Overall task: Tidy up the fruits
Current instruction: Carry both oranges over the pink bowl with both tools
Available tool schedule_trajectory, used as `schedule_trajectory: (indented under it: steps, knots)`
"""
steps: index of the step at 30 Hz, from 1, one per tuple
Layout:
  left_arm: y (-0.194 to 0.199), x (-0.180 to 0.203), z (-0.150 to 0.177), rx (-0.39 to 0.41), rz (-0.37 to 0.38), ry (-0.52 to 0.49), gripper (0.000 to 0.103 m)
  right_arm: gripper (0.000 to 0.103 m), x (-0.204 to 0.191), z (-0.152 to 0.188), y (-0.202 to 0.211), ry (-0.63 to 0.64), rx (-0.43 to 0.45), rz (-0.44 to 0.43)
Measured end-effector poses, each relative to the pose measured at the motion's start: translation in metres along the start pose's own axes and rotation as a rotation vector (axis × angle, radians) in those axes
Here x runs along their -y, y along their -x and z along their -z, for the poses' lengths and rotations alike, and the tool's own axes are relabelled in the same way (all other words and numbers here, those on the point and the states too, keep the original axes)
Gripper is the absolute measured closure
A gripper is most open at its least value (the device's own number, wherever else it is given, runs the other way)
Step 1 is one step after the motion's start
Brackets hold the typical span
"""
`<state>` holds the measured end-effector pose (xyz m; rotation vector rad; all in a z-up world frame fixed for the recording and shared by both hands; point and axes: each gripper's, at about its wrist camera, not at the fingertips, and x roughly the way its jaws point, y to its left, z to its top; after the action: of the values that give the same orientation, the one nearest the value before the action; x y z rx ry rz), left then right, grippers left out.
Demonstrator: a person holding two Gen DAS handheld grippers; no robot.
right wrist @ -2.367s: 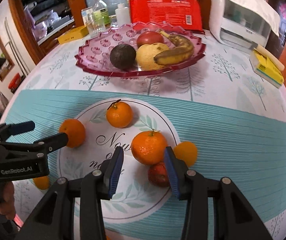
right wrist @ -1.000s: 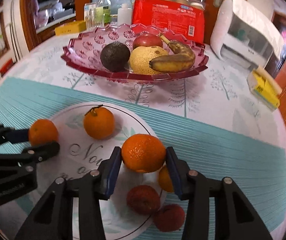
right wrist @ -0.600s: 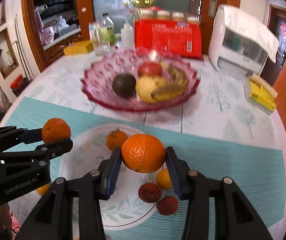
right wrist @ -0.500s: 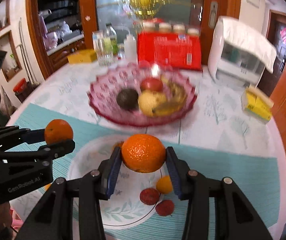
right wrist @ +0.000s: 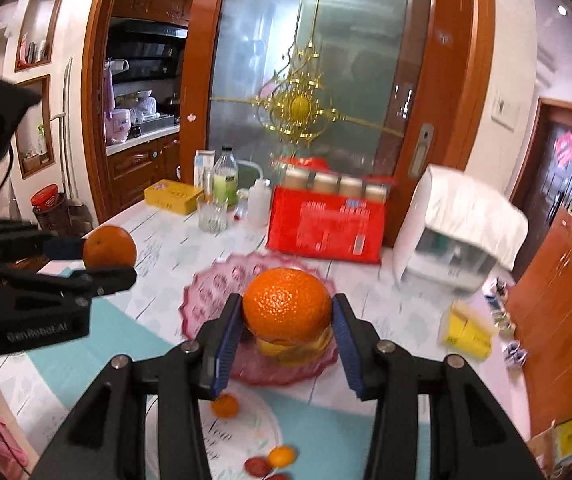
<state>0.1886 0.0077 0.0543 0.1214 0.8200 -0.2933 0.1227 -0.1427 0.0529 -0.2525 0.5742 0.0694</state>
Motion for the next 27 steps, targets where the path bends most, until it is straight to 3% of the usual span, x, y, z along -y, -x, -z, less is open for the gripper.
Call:
schedule_trajectory:
  steps: [5, 11, 21, 27]
  knots:
    - [-0.015, -0.003, -0.034, 0.005, -0.03, -0.029, 0.059, 0.058, 0.01, -0.024, -0.019, -0.033, 0.002, -0.018]
    - [-0.075, -0.008, -0.049, -0.073, -0.035, -0.061, 0.059, 0.058, 0.011, -0.023, -0.069, -0.098, -0.066, -0.05]
    - [-0.202, -0.008, -0.003, -0.297, -0.021, -0.122, 0.059, 0.058, -0.022, 0.033, -0.154, -0.155, -0.238, -0.118]
    - [-0.229, -0.005, 0.014, -0.317, -0.049, -0.177, 0.059, 0.058, -0.041, 0.063, -0.182, -0.16, -0.315, -0.129]
